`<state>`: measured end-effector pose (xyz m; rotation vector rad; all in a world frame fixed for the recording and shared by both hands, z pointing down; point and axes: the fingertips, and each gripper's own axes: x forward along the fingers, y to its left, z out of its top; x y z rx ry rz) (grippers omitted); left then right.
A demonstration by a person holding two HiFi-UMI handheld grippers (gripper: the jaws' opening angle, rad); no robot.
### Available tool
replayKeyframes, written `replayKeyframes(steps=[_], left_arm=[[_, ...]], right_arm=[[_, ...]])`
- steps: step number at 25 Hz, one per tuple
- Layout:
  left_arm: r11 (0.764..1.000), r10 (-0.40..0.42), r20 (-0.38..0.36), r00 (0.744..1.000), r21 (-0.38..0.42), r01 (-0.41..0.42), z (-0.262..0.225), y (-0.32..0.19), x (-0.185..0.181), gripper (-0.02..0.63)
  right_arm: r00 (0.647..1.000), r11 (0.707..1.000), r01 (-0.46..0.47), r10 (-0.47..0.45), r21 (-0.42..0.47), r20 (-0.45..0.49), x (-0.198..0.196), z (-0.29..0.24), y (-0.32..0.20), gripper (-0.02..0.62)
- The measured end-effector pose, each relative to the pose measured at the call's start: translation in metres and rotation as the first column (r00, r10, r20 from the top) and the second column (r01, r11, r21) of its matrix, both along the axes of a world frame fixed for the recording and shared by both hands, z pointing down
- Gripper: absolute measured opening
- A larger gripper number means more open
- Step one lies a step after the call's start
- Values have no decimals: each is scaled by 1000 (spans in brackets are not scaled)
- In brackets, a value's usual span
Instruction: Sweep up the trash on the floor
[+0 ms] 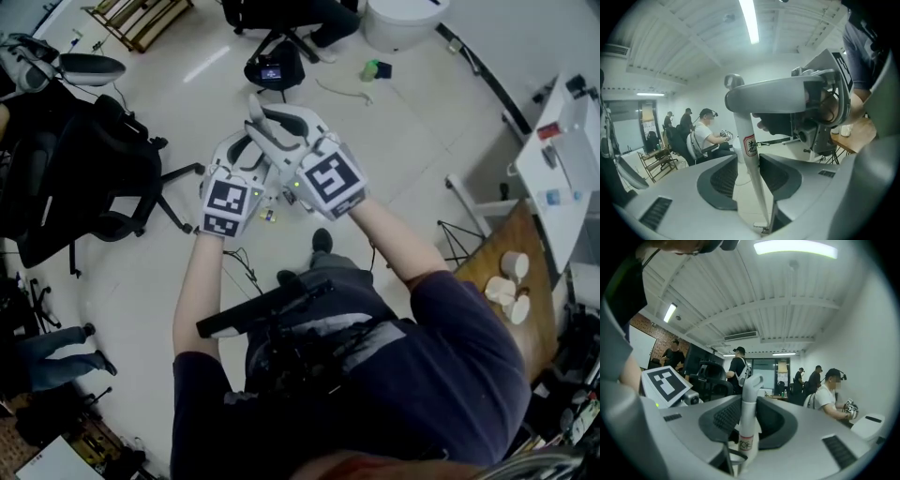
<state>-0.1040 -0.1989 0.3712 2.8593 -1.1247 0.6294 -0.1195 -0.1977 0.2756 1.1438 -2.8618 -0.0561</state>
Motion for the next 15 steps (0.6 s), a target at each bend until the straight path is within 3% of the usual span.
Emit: replayKeyframes(steps=[4,12,15], left_arm=[[998,60,50,997,31,-62,-3,-9,28,146],[982,180,-3,984,53,-179,-8,-22,77,146],[969,240,-21,971,62,-238,-8,-27,94,144]], right_arm=[[999,999,-32,32,-3,41,20,-4,-14,118],[994,993,-112,111,24,21,59,-5,-22,114],[996,995,-91,92,42,-19,59,0,-21,114]])
